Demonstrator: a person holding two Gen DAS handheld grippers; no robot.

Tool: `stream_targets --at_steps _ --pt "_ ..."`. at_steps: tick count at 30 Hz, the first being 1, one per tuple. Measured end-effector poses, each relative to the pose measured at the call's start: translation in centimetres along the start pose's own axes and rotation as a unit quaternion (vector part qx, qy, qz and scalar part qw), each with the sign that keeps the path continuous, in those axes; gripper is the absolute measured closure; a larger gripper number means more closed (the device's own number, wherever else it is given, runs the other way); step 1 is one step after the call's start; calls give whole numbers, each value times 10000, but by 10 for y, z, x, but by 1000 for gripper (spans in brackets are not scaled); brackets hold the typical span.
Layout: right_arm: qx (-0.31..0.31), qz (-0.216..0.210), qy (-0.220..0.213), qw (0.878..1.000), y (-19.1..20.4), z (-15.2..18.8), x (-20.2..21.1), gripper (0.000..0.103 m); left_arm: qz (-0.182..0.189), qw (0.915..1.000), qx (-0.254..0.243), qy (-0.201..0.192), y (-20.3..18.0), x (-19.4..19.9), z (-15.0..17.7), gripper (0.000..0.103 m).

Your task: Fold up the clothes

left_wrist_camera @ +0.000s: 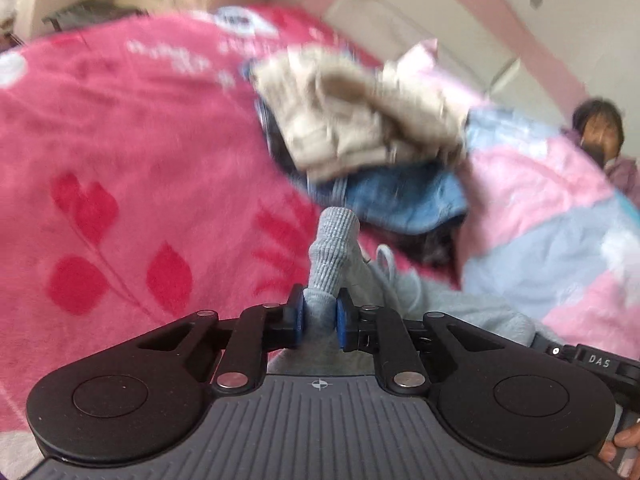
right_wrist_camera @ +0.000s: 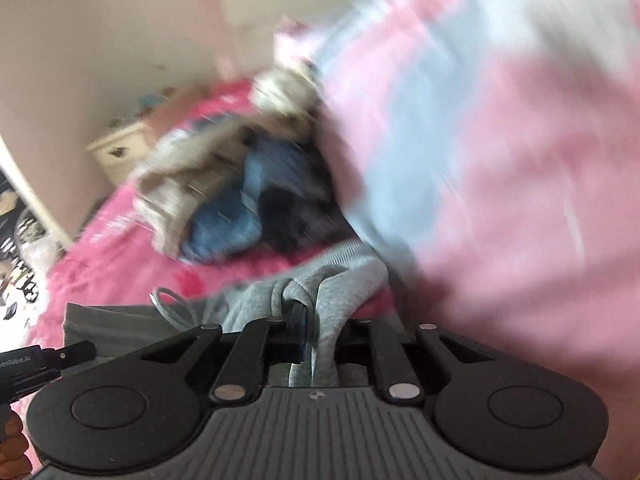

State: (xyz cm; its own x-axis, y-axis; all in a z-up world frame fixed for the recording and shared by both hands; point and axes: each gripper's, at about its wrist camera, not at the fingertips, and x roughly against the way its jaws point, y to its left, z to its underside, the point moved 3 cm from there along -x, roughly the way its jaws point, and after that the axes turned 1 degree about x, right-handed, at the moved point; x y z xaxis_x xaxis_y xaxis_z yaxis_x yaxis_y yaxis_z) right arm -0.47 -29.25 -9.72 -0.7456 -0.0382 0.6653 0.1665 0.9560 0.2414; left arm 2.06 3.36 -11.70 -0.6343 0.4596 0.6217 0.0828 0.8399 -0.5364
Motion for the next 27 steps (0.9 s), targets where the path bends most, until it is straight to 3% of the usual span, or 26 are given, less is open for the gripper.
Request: stream_targets --at_steps 3,7,13,16,19,21,22,24,26,27 --pt "624 -387 -371 9966 42 -32 4 90 -147 9980 283 -555 11 32 -28 90" --pt "1411 -982 -874 9812 114 -75 -9 91 -336 9902 369 -1303 41 71 -84 90" --pt "1941 -1776 -1583 9517 238 -132 -45 91 -978 9660 187 -2385 97 114 -186 90" --pt "2098 -1930 -1728 9428 294 -146 -69 91 -1314 9556 260 -2625 130 119 -224 90" --pt "2036 -2045 -1272 9490 330 -148 -116 90 -1727 9535 215 -2461 162 98 -237 88" --pt "2009 -1947 -747 9572 343 -136 -161 84 -1984 9570 313 -2091 189 72 -230 85" --pt "2062 -1845 -359 9603 348 -126 -188 74 -2111 9582 366 -1895 203 59 -225 82" --pt "2342 -1467 373 9603 352 -101 -234 64 -2431 9578 552 -1434 234 27 -208 77" --pt "2610 -998 840 9565 348 -77 -265 64 -2599 9534 909 -1235 257 17 -193 77" --pt "2682 -857 851 9558 345 -72 -269 64 -2578 9523 1119 -1192 267 15 -186 77"
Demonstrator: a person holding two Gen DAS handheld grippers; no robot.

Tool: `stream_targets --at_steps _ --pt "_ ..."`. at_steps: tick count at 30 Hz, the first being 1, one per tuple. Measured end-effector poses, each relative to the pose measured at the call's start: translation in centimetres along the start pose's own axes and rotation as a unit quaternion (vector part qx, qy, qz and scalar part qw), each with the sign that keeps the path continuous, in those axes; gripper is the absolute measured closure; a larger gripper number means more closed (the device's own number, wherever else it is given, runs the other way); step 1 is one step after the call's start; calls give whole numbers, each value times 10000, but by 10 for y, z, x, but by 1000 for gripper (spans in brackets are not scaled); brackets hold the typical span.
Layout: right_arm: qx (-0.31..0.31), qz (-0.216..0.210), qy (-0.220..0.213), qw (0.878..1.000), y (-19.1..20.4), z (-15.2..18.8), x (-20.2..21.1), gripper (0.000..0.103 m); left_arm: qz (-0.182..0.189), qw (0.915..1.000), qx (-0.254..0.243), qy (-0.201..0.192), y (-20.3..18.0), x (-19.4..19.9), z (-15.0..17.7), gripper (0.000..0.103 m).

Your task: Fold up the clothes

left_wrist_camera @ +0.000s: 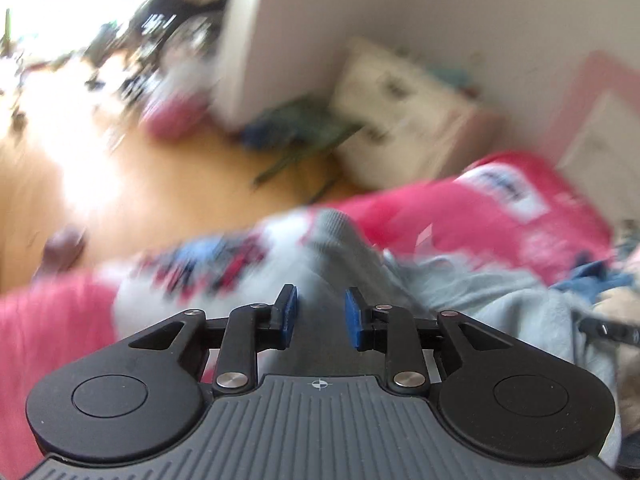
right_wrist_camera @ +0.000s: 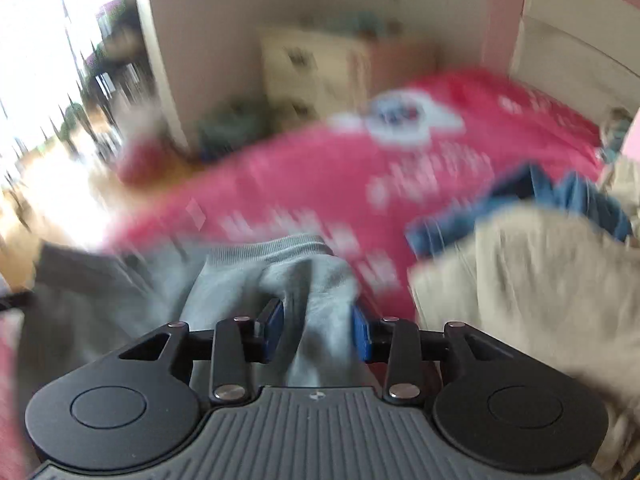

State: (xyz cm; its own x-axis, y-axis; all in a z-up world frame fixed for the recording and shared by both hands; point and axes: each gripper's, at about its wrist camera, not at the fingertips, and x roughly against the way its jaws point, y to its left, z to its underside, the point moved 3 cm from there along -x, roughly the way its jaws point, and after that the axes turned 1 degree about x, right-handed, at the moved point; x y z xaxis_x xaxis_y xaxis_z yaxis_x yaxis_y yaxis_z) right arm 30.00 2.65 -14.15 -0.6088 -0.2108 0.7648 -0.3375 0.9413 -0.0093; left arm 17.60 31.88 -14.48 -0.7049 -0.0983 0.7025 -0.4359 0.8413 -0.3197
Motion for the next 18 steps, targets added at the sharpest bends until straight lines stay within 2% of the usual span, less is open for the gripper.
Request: stream_targets --at_steps 3,8,11,12,14,18 --pt "-137 40 -198 9997 -8 2 8 64 90 9991 397 89 22 -4 7 72" --pt "-132 -507 -594 9969 3 -28 18 64 312 9990 274 165 26 -4 3 64" --pt "398 -1160 -319 9919 39 -40 10 64 341 9988 181 305 25 -12 11 61" --pt "639 -1252 -231 9898 54 -40 7 64 310 9990 116 313 24 -15 12 61" --pt "1016 -1163 -163 9879 78 -38 -2 64 229 9994 -7 274 21 -21 14 61" --pt "1157 -928 -114 9889 88 -44 -27 64 168 9992 -244 253 18 -26 18 61"
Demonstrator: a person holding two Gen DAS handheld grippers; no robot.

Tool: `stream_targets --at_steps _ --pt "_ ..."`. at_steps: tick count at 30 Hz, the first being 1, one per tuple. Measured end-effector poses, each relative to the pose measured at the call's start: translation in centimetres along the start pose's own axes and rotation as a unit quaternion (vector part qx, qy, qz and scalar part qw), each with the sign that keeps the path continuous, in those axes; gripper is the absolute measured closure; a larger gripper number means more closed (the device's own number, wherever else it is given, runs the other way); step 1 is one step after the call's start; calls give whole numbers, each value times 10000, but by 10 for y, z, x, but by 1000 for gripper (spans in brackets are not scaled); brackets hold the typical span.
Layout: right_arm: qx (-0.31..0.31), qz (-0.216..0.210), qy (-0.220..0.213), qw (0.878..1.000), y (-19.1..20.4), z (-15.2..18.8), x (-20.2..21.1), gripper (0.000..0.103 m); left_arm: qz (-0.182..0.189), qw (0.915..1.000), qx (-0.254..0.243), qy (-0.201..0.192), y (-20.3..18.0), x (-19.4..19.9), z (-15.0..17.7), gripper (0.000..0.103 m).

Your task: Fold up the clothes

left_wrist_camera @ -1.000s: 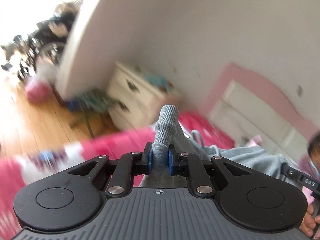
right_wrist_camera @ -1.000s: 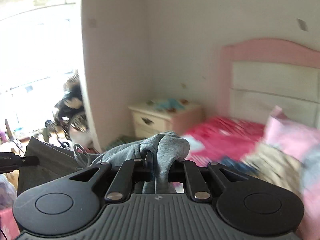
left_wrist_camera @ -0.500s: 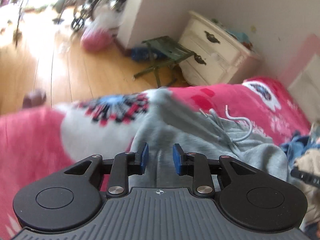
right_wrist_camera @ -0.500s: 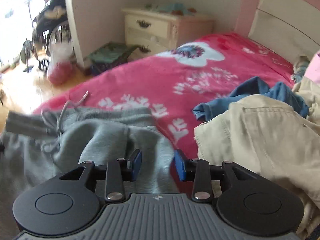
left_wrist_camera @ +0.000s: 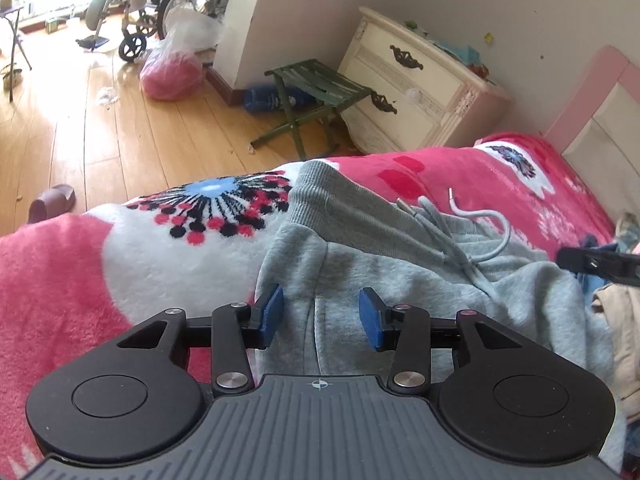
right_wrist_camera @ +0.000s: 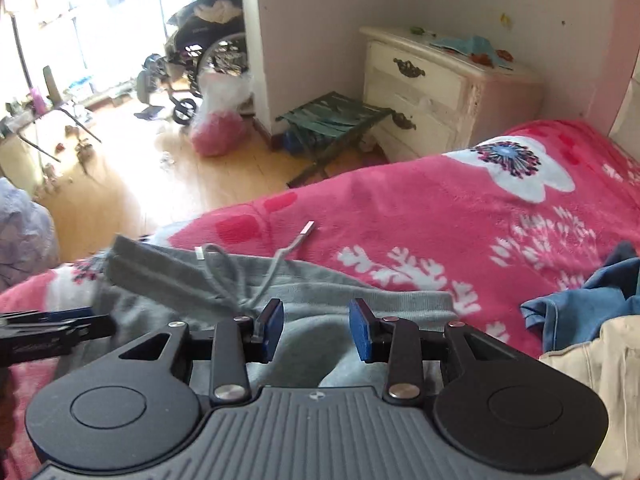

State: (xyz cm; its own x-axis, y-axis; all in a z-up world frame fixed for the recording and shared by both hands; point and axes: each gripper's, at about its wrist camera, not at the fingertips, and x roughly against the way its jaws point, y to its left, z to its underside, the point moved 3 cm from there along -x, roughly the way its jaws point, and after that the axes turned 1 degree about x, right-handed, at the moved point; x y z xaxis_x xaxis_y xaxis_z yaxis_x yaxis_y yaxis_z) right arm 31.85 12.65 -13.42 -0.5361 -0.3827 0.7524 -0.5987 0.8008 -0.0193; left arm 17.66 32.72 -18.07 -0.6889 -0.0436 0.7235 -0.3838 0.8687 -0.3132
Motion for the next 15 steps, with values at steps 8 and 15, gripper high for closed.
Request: stream_targets --at_steps 8,15 --pt "-512 -321 -386 9974 -8 5 47 64 10 9998 -216 -30 2 19 7 61" --pt "-1215 -782 -469 9884 -32 117 196 64 224 9959 871 -55 29 90 54 50"
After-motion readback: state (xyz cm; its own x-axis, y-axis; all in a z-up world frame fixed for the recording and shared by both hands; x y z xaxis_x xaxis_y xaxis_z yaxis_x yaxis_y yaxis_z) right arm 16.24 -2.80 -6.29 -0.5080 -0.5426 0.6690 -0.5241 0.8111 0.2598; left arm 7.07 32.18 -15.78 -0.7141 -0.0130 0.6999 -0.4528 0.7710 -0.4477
